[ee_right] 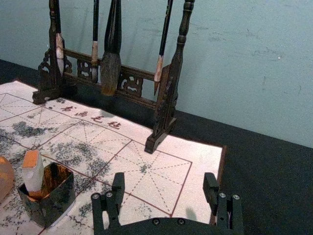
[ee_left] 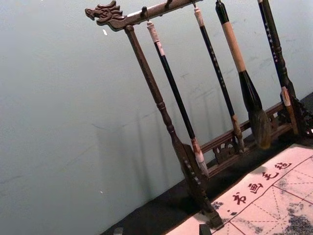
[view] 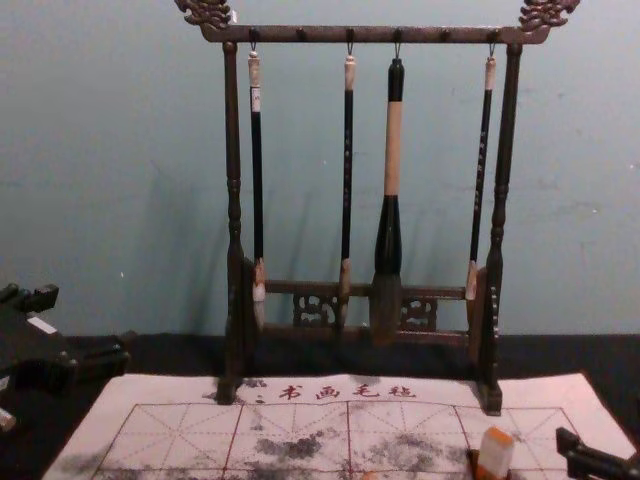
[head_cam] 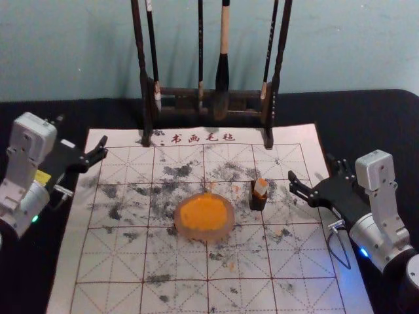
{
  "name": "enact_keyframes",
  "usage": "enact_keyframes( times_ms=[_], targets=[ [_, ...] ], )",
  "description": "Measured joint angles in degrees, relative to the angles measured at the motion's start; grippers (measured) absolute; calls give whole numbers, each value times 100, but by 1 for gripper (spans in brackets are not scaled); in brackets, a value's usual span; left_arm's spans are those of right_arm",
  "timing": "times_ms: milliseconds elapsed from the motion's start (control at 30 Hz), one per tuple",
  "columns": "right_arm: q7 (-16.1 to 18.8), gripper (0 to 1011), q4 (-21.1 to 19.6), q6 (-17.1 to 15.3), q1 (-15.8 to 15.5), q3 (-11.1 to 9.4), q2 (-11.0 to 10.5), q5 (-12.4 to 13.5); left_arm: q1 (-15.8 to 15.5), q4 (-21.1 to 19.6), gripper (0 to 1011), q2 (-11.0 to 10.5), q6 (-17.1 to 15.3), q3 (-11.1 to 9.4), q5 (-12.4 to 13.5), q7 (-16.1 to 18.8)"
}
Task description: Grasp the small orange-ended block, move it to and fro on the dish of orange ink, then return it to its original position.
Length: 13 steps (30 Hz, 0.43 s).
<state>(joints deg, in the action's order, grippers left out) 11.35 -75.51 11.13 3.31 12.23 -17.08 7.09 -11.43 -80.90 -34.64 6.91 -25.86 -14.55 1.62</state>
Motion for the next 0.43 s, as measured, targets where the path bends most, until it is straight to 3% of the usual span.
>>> enact_keyframes(
  times_ms=[433],
  targets=[
    [-4,1003,-6,6,1,0,0,8,0,0,1002,0,0,-1,0,0]
  ],
)
